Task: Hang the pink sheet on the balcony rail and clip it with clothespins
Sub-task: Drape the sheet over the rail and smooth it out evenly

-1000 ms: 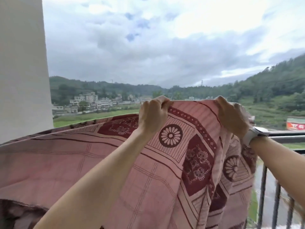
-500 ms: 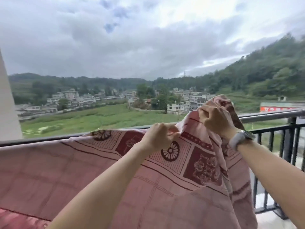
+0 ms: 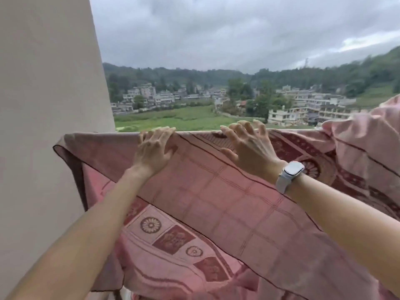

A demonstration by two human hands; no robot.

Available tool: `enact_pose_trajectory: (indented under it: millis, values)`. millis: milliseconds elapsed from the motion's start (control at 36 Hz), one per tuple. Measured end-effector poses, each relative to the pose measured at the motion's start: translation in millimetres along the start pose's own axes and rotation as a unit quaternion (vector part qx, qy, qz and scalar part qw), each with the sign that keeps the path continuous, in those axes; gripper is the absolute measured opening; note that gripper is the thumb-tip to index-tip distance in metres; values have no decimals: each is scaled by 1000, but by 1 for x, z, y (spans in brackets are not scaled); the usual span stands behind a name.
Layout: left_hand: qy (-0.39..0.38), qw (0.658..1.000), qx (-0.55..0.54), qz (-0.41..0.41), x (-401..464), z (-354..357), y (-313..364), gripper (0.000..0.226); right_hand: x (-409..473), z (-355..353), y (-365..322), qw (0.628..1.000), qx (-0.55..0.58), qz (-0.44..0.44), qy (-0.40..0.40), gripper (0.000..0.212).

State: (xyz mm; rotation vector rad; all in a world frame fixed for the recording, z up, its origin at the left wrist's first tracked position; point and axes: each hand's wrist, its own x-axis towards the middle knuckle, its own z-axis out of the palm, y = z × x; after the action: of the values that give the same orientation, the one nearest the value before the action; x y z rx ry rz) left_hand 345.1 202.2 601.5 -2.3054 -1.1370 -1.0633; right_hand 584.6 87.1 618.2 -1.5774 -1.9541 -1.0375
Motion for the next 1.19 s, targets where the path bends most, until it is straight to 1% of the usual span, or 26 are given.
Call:
enact_pose_trajectory:
  millis: [111, 194, 250, 333, 389, 444, 528, 611, 667, 722, 806, 889, 917, 944, 1028, 1056, 1139, 1194]
  values:
    - [-8, 999, 25, -26, -14, -16, -62, 56, 39, 19, -58, 999, 30, -6, 20, 59]
    - [-4, 998, 35, -42, -23, -26, -103, 55, 67, 35, -100, 999, 43, -13, 19, 61]
    - [23, 998, 30, -59, -28, -31, -130, 48, 84, 45, -126, 998, 57, -7, 15, 59]
    - [82, 995, 0, -50, -32, -38, -159, 37, 104, 58, -154, 997, 66, 8, 44, 43]
    - [117, 993, -18, -18, -31, -42, -169, 31, 110, 67, -162, 993, 74, 25, 87, 32]
    - [144, 989, -43, 7, -29, -43, -175, 23, 110, 73, -161, 988, 86, 22, 130, 27]
    - [178, 982, -68, -3, -28, -41, -175, 15, 106, 72, -155, 972, 132, 16, 192, 16]
    - [208, 975, -74, -10, -34, -41, -168, 13, 103, 69, -157, 962, 150, 15, 229, 15]
    - [211, 972, -104, 16, -47, -40, -160, 14, 92, 69, -160, 960, 134, 5, 246, 14]
    - [191, 972, -136, 34, -68, -34, -153, 21, 72, 73, -162, 962, 125, -17, 240, 11]
    - [151, 977, -143, 45, -106, -14, -145, 29, 32, 85, -161, 975, 115, -36, 188, 11]
    - [80, 984, -157, 39, -146, 11, -127, 46, -13, 101, -158, 986, 88, -30, 136, 18]
    - [57, 986, -156, 29, -158, 20, -121, 48, -29, 106, -158, 990, 78, -29, 115, 21]
    - [34, 987, -155, 20, -169, 29, -116, 46, -43, 112, -158, 993, 72, -31, 91, 22]
    - [-27, 987, -158, 2, -195, 48, -102, 29, -80, 123, -157, 996, 69, -42, 24, 23]
    - [-47, 986, -161, 6, -204, 53, -96, 28, -90, 125, -157, 997, 70, -42, 4, 25]
    - [-104, 977, -188, -10, -233, 70, -80, 39, -122, 130, -159, 996, 81, -32, -34, 29]
    - [-123, 978, -171, -7, -251, 74, -66, 31, -145, 136, -161, 994, 87, -21, -61, 30]
